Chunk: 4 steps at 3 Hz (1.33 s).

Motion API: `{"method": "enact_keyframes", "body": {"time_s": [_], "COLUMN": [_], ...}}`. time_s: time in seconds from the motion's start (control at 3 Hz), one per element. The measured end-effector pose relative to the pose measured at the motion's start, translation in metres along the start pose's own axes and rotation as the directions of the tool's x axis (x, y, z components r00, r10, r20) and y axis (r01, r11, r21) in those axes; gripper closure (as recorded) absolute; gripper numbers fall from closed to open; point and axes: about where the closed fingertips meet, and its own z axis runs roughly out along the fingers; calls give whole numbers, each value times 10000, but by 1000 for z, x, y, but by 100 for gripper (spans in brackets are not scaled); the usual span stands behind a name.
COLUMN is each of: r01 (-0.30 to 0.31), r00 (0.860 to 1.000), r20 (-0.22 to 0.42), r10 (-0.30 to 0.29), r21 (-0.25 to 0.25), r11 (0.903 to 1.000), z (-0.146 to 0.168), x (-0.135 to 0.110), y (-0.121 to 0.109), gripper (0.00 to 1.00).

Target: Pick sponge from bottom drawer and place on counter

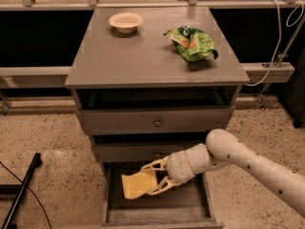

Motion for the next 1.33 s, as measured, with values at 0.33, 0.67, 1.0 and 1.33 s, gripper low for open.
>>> {"method": "enact_keyframes", "body": {"time_s": [0.33,0.67,1.0,1.33], "r01": [11,-460,-824,-910], "r00": [10000,9918,9857,9867], "r20": [-21,-1219,-1504,-1204], "r10": [-11,388,761,1089], "r21": [-70,-566,-366,1455], "r11": [10000,9973,9959,9852], "z": [4,19,23,6], "x": [1,-28,-59,-99], "y": [0,-44,-86,-120], "gripper": [100,100,100,100]}}
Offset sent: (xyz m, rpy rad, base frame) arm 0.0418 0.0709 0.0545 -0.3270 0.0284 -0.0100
